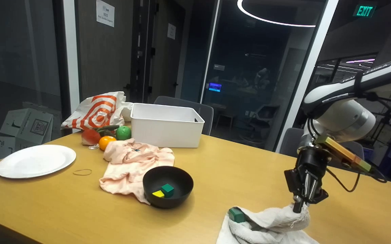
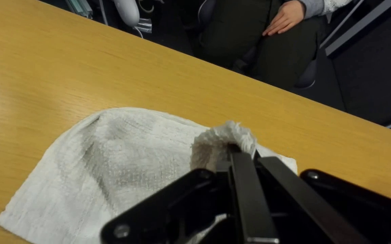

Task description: Fold the towel

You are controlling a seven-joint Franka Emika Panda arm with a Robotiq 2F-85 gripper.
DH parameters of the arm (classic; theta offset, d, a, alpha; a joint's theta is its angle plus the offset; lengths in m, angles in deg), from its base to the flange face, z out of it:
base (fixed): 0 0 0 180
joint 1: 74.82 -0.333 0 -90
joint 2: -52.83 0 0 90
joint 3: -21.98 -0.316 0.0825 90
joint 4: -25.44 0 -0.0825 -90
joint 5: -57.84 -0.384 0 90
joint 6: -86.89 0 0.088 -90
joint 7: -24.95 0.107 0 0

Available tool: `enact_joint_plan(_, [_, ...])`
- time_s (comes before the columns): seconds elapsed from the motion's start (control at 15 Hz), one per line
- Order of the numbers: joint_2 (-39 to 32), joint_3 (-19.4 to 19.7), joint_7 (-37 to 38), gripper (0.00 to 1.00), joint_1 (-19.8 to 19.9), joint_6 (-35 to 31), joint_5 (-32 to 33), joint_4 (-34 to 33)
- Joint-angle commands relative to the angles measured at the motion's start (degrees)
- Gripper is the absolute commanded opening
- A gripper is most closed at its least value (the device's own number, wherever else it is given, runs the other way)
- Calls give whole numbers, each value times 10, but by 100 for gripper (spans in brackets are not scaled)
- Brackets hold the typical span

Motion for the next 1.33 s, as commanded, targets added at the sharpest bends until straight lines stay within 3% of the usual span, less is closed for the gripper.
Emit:
enact_joint_plan(0.0, [-23,13,36,3,-17,-26,29,-4])
enact_joint_plan(0.13, [-36,16,46,30,-16,-32,33,-6])
enact_joint_plan(0.33, [-47,21,53,52,-10,-37,21,-9])
enact_joint_plan(0.73, [-7,14,26,96,-13,-132,7,-1])
enact_joint_plan(1.0, [14,-12,-19,100,-25,-173,-8,-4])
enact_joint_plan(1.27, [24,-31,-34,100,-65,-208,69,-6])
